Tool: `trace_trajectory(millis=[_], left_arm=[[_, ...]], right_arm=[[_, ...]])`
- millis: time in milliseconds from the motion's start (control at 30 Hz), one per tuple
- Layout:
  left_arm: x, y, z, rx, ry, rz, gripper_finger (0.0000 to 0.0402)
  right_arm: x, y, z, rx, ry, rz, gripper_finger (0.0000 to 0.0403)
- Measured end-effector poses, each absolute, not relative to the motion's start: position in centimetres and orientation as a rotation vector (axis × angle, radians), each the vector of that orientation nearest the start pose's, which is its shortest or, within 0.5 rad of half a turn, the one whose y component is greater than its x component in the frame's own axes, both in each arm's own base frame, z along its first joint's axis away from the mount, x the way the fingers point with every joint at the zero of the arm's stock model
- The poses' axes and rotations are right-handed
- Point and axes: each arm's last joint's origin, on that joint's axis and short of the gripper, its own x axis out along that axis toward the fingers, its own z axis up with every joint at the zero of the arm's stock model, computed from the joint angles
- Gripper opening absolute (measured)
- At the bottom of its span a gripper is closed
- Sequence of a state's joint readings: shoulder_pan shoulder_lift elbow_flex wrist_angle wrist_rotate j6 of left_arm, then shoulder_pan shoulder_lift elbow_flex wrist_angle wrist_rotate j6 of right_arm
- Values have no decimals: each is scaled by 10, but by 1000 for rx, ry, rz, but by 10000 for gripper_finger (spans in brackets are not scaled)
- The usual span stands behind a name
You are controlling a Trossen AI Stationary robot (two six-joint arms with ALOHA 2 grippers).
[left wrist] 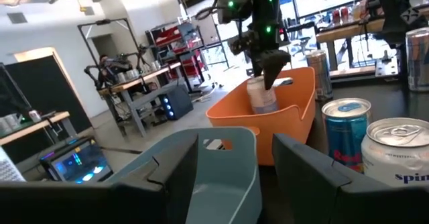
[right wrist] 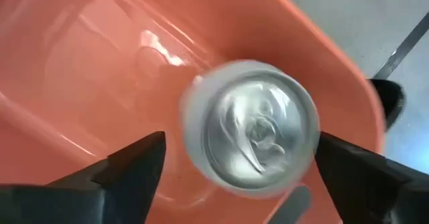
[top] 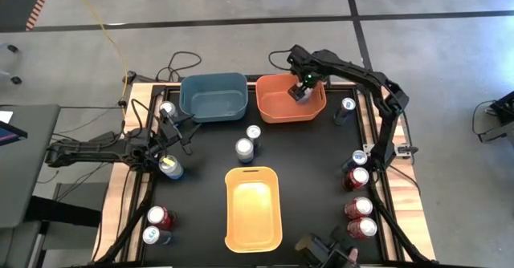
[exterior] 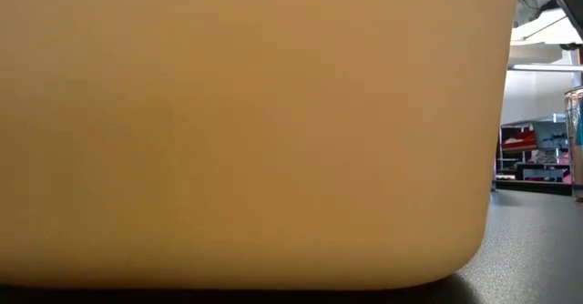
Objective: Sort soda cans
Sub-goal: Put the blue white soda can into the orange bin
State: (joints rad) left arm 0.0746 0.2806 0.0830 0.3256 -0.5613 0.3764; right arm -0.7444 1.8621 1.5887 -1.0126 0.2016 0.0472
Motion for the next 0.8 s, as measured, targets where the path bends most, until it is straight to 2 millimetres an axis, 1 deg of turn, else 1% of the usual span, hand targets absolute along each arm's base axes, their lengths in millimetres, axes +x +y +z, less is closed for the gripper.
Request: trace_trajectory(millis=[33, 133, 400, 567, 667, 800], left_arm=[[108, 24, 199, 331, -5, 651, 188], [108, 24, 199, 323, -8, 650, 188], [109, 24, 198, 266, -15, 646, 188], [109, 23, 197, 269, -6, 643, 188], [108, 24, 202, 264, 1, 663, 188], [106, 24, 215, 217, 29, 683, 191]], right_arm=[[271, -258, 258, 392, 1256, -841, 393], [269, -255, 266, 385, 1231, -845, 385], [258, -240, 302, 347, 1124, -853, 385], [246, -223, 328, 323, 1064, -850, 385], [239, -211, 345, 301, 1020, -845, 384], [229, -198, 362, 252, 983, -822, 384]])
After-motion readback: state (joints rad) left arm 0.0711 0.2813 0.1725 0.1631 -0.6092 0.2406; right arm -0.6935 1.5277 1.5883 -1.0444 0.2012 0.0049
